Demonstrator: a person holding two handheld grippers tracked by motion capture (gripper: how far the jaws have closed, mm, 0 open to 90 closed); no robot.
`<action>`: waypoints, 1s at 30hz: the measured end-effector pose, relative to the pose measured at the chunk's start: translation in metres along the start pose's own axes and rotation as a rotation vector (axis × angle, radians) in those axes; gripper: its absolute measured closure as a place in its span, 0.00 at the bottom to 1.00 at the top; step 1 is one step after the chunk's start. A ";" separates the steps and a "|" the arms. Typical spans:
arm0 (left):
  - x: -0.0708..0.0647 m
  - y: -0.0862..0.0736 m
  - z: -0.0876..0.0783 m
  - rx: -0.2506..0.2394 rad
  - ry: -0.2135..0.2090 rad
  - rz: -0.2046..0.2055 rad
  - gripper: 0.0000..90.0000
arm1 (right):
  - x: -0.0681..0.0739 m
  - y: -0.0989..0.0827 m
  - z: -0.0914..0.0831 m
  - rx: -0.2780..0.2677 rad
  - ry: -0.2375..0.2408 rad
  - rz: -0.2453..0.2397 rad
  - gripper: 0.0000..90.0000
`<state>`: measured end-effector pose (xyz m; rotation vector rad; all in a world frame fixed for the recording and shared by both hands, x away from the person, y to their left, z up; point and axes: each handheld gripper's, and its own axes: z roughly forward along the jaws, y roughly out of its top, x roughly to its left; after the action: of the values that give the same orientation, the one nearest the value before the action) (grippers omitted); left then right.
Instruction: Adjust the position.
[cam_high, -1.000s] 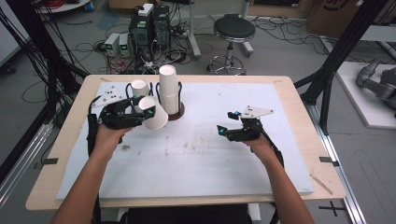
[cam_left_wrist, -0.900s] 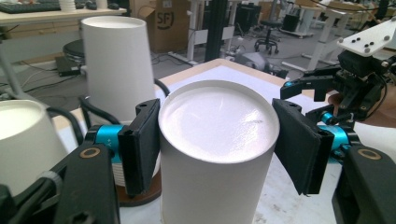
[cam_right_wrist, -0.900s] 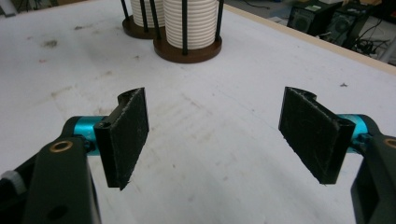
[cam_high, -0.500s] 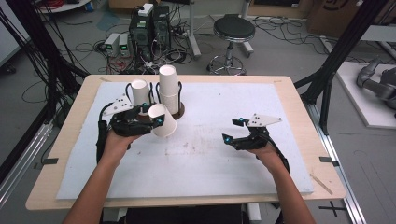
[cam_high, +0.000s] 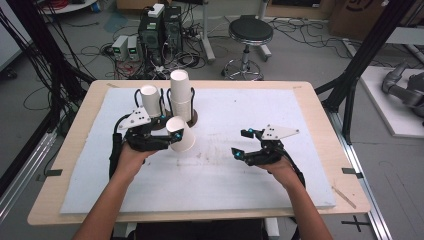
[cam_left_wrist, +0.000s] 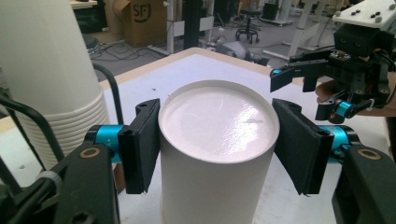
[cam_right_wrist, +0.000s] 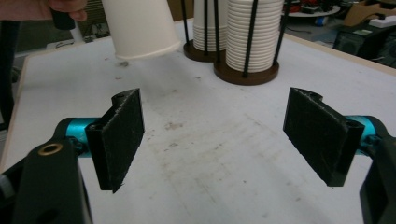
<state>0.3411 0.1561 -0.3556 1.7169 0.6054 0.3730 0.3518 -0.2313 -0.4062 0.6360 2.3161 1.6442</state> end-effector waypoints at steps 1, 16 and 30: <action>-0.002 -0.001 0.000 0.002 -0.004 0.002 0.40 | 0.002 0.001 0.001 -0.001 0.010 -0.004 0.23; -0.025 -0.007 0.004 0.016 -0.037 0.016 0.40 | 0.024 0.005 0.013 -0.057 0.109 -0.044 0.23; -0.044 -0.003 0.008 0.023 -0.116 0.061 0.40 | 0.029 0.007 0.015 -0.073 0.157 -0.058 0.23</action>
<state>0.3096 0.1250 -0.3574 1.7690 0.4752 0.3077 0.3336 -0.2031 -0.4030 0.4345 2.3430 1.8010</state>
